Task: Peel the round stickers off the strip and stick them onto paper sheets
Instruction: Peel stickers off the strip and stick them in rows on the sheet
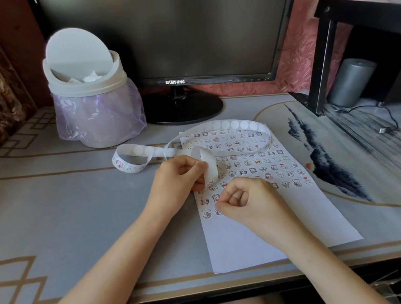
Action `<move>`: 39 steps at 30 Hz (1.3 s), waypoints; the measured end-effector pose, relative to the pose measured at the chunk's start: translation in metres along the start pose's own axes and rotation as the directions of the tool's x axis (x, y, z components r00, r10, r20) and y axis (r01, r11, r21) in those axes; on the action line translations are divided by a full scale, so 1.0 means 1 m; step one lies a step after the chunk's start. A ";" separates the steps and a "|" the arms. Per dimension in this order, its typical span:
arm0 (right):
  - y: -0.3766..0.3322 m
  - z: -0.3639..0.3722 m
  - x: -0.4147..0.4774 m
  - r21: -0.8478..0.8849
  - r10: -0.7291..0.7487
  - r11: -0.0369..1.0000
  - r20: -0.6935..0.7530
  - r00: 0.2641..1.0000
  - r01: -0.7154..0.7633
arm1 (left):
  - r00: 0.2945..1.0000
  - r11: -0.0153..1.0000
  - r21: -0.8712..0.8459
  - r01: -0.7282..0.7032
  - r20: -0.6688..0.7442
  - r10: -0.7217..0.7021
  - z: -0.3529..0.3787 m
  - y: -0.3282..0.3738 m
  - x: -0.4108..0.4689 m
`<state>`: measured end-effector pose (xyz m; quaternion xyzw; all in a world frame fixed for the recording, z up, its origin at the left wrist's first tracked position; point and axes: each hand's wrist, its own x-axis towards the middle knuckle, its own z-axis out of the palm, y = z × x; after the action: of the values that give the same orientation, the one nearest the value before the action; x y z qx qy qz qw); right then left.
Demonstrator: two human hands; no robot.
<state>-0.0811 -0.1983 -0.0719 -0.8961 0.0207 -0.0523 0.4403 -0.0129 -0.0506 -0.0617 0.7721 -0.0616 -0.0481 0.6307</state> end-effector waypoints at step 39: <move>-0.013 -0.023 0.010 0.242 -0.032 0.970 0.012 0.999 0.028 | 0.994 0.994 -0.036 -0.102 -0.051 0.100 -0.001 0.004 -0.002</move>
<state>-0.0741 -0.2090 -0.0473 -0.8365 -0.0027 -0.0539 0.5453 -0.0151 -0.0503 -0.0574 0.7567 -0.0841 0.0018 0.6483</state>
